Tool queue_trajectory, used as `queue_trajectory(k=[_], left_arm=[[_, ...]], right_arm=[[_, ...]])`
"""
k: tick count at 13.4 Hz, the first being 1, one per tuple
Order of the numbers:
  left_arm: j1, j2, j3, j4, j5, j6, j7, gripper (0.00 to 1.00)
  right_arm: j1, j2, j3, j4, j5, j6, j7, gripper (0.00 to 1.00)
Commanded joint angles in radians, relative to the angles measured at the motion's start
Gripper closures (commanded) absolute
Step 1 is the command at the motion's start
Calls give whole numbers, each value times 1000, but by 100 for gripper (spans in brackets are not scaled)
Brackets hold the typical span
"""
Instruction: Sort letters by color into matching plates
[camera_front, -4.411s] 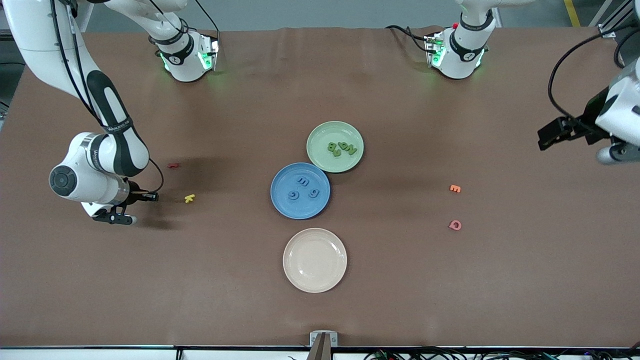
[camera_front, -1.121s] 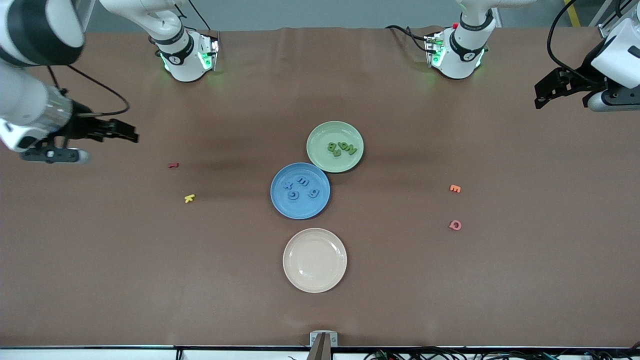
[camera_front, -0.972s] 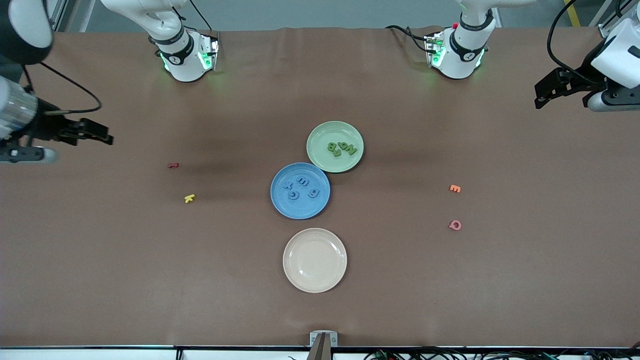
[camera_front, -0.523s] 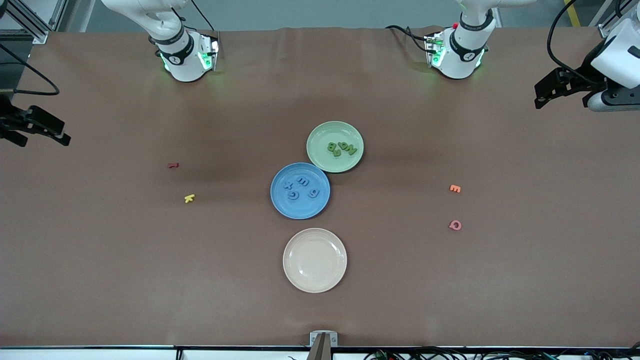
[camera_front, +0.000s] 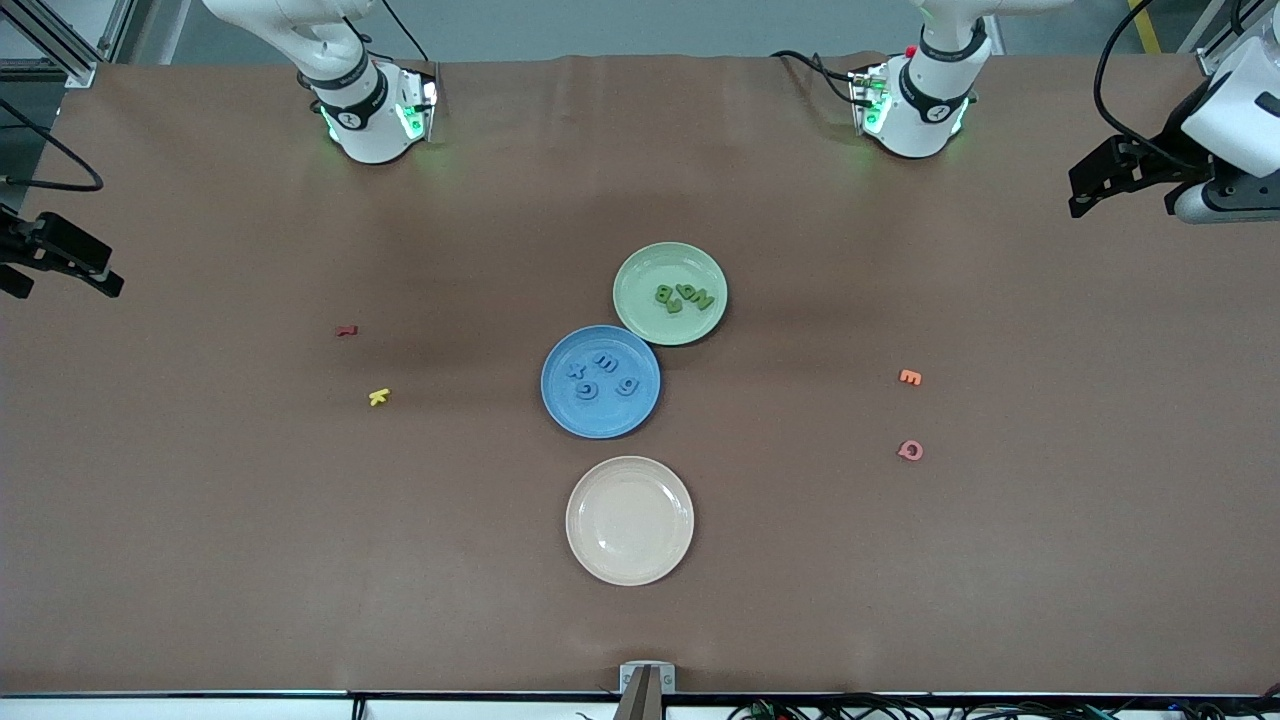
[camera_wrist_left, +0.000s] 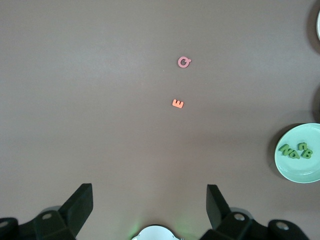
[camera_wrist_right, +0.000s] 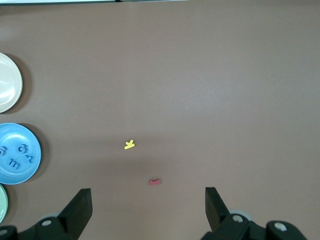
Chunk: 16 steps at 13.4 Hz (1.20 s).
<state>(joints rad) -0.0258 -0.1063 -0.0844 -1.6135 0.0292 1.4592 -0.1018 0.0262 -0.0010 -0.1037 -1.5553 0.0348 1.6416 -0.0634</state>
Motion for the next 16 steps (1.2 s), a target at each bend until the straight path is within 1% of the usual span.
queue_trajectory(k=[1, 11, 16], left_arm=[[4, -24, 0, -19, -15, -8, 19, 0], [4, -20, 0, -5, -17, -10, 24, 0], [7, -9, 8, 30, -15, -10, 28, 0]], right_arm=[[-11, 22, 13, 31, -21, -5, 5, 0], [-26, 21, 12, 81, -24, -19, 0, 0], [-29, 22, 13, 95, -24, -19, 4, 0]])
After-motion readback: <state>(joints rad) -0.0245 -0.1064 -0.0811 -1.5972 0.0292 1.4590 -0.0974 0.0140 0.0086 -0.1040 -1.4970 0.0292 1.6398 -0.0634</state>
